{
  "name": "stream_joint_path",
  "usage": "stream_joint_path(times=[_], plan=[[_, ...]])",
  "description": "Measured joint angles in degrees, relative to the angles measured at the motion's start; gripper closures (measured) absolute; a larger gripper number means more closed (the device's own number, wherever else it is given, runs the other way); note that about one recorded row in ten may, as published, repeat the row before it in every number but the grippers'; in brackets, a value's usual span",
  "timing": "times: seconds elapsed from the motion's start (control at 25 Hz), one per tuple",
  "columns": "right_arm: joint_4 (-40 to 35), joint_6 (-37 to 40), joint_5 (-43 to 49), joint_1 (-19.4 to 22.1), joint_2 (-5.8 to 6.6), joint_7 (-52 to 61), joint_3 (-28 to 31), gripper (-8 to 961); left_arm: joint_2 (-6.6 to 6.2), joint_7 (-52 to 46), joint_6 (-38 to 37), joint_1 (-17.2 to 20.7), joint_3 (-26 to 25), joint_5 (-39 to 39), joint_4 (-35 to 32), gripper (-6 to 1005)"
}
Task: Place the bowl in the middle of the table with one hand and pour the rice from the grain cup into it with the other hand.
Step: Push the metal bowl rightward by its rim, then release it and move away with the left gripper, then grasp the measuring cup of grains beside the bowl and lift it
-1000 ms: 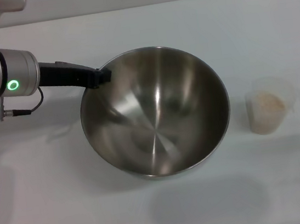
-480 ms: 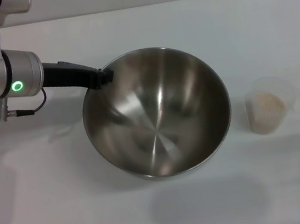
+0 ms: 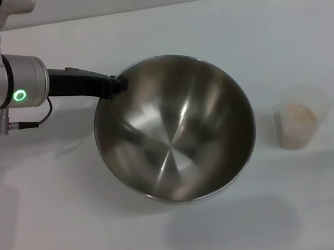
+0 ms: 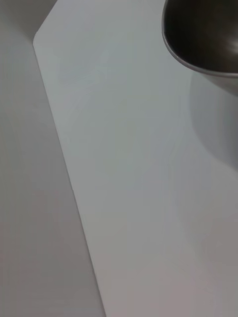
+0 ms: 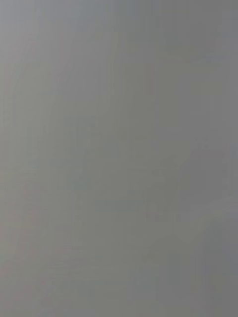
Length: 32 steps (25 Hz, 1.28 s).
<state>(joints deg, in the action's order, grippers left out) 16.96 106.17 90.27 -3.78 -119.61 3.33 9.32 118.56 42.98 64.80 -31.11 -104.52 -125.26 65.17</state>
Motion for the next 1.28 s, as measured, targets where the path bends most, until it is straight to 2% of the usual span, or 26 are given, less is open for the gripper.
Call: stream_joint_path(times=[0.24, 0.52, 0.68, 0.88, 1.04, 1.28], plan=[[0.03, 0.06, -0.12, 0.0, 0.0, 0.0, 0.0, 127, -0.05, 0.11, 0.04, 0.06, 0.57, -0.01, 0.16, 898], [-0.07, 0.12, -0.23, 0.0, -0.01, 0.06, 0.0, 127, -0.17, 0.92, -0.25, 0.22, 1.27, -0.3, 1.52, 658], [-0.1, 0.16, -0.28, 0.01, 0.0, 0.07, 0.0, 128, -0.23, 1.02, 0.12, 1.53, 1.34, -0.18, 6.96, 510], [-0.13, 0.17, -0.34, 0.2, -0.01, 0.1, 0.0, 128, -0.22, 0.57, 0.38, 2.97, 1.12, -0.01, 12.36, 278], [-0.17, 0.17, -0.35, 0.26, -0.01, 0.09, 0.0, 128, -0.21, 0.53, 0.32, 3.68, 1.18, 0.04, 14.61, 264], [-0.05, 0.65, -0.29, 0.29, -0.01, -0.04, 0.0, 128, -0.12, 1.02, -2.93, 6.76, 2.14, 0.05, 19.65, 228]])
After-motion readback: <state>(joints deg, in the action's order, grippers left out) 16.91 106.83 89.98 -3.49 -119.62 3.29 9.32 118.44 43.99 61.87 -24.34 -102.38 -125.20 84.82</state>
